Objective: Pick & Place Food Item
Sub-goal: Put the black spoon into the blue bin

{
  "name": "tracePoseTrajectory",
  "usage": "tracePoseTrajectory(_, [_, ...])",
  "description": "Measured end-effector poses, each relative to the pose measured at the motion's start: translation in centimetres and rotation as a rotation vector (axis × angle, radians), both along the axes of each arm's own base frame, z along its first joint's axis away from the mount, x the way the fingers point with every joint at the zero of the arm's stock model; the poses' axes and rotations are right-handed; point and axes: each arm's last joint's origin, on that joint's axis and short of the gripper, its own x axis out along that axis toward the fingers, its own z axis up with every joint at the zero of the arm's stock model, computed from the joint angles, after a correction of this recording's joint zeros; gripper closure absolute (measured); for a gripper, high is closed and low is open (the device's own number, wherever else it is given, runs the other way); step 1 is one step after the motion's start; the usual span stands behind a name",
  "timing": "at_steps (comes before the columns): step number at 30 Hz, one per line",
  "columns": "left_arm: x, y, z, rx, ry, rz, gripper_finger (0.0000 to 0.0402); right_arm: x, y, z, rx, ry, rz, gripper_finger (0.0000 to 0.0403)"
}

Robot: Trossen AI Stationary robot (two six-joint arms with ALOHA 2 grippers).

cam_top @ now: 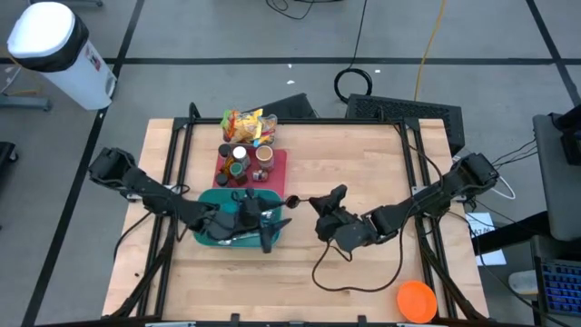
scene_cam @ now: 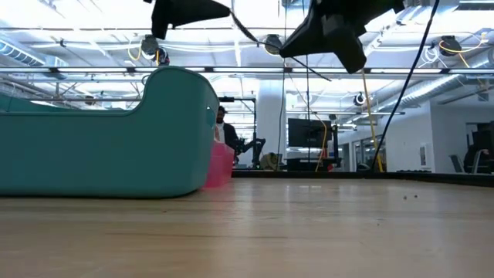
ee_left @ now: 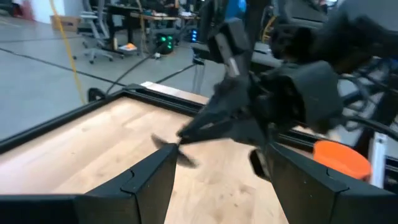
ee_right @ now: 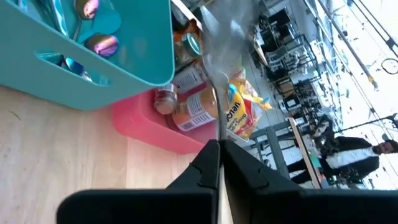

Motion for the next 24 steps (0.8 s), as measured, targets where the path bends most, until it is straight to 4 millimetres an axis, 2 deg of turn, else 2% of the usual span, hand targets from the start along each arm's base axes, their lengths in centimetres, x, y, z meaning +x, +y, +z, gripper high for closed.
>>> tracePoseTrajectory(5, [0.21,0.6,0.0,0.003,0.0,0.038,0.0146,-0.12,0.37,0.06,0.002,-0.008,0.01,0.0401])
tracePoseTrajectory(17, [0.28,0.62,-0.32,0.01,0.023,0.011,0.0146,0.04,0.62,0.29,0.041,-0.014,0.067,0.0401])
tracePoseTrajectory(24, [0.2,0.54,-0.9,0.125,0.113,-0.036,0.0147,0.14,0.89,0.33,0.081,-0.016,0.13,0.0401])
